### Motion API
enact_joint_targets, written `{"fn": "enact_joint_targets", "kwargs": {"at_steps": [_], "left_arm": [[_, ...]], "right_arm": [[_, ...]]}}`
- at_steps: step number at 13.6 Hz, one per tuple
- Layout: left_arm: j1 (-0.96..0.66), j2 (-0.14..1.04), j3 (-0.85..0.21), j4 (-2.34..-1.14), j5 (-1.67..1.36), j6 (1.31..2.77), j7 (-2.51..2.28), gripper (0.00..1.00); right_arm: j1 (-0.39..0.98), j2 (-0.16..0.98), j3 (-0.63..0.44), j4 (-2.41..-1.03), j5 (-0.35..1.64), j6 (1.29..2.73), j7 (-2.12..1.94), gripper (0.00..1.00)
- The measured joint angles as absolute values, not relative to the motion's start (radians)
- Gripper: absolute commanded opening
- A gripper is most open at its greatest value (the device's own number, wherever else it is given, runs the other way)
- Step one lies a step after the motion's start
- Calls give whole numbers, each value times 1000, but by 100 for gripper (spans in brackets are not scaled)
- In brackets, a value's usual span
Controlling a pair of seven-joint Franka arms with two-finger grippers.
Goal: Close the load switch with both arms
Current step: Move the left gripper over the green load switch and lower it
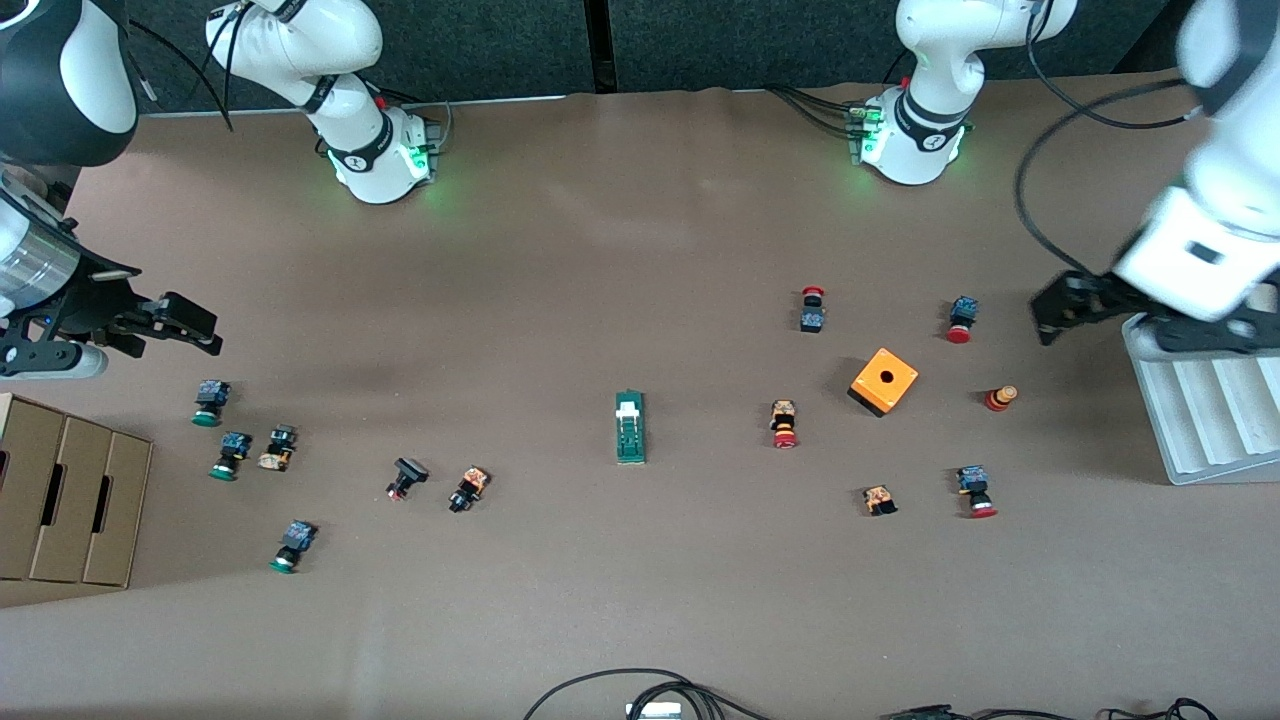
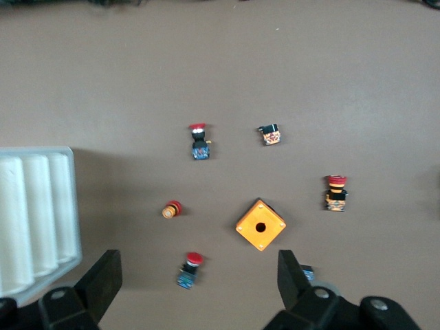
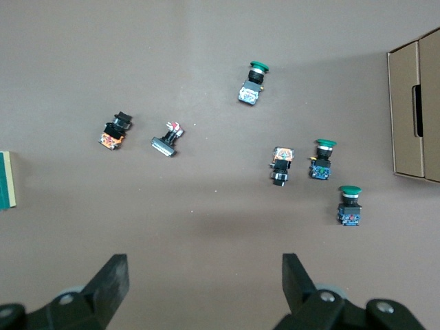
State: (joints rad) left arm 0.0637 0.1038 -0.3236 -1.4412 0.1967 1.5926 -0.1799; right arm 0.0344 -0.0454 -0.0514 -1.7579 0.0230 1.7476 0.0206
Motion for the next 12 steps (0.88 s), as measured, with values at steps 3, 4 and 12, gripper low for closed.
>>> {"fn": "enact_joint_targets", "kwargs": {"at_steps": [3, 4, 12], "left_arm": [[8, 123, -459, -1443, 417, 1593, -193, 100], [-24, 131, -476, -1444, 447, 1593, -199, 100], [-140, 240, -485, -1462, 468, 1564, -197, 100]], "right_arm": [[34, -45, -53, -1758, 23, 1750, 21, 99], [34, -44, -54, -1758, 23, 1750, 21, 99], [34, -40, -53, -1751, 23, 1752, 21, 99]]}}
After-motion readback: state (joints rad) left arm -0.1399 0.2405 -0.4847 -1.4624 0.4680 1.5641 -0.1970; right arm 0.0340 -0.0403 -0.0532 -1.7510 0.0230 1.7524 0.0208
